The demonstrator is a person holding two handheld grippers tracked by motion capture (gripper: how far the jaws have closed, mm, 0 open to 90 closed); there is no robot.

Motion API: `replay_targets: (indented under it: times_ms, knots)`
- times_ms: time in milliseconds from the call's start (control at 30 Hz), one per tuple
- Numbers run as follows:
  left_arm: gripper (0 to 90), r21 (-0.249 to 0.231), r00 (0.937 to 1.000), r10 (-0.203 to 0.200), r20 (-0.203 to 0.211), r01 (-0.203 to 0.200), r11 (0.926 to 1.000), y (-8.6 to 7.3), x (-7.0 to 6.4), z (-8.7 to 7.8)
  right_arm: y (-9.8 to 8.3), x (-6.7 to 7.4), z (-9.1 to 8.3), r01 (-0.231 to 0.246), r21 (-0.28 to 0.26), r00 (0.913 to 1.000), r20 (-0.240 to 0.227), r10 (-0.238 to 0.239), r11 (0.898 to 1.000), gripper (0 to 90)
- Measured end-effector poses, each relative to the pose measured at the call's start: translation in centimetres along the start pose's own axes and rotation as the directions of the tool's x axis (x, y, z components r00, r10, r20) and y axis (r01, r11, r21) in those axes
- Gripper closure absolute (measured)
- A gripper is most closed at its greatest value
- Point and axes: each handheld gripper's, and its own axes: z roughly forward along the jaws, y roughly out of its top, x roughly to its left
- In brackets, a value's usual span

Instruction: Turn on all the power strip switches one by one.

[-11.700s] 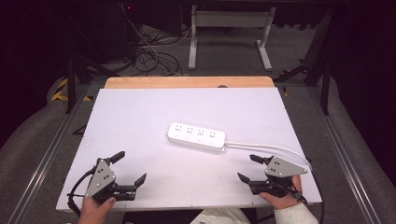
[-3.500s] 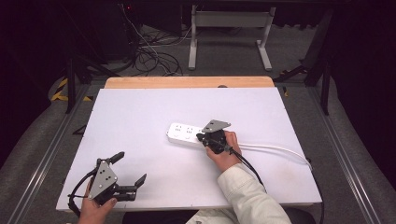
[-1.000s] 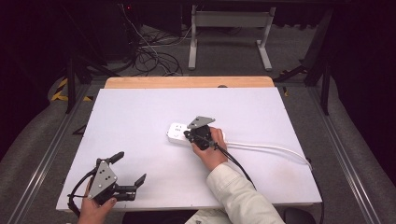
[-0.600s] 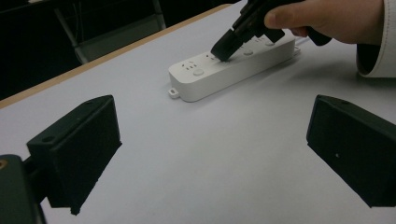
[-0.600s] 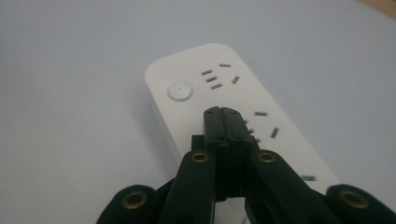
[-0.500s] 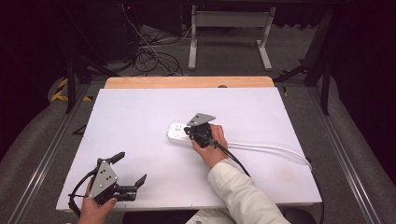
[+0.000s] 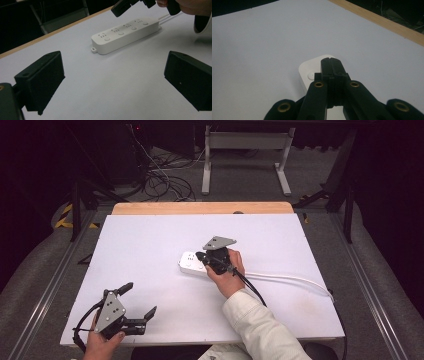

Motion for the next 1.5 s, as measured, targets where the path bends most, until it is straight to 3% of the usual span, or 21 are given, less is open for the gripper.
replay_targets:
  times_ms: [333,733,1167,1500]
  knots:
    - [3.3,-0.003,1.0000,-0.003,0.001,0.003,1.0000,0.0,0.0,0.0,1.1,0.5,1.3,0.008,0.009,0.9992,-0.040,-0.007,1.000,90.0]
    - [3.3,-0.006,1.0000,-0.007,0.000,0.007,1.0000,0.0,0.0,-0.1,1.0,1.4,4.3,0.014,0.072,0.9984,-0.056,-0.010,0.997,90.0]
    - [3.3,-0.005,1.0000,-0.005,0.001,0.005,1.0000,0.0,0.0,-0.1,0.2,1.3,5.0,-0.002,0.129,0.9991,-0.041,0.007,0.992,90.0]
    - [3.3,-0.005,1.0000,-0.005,0.001,0.005,1.0000,0.0,0.0,-0.1,0.0,1.3,5.3,0.003,0.135,0.9993,-0.038,0.002,0.991,90.0]
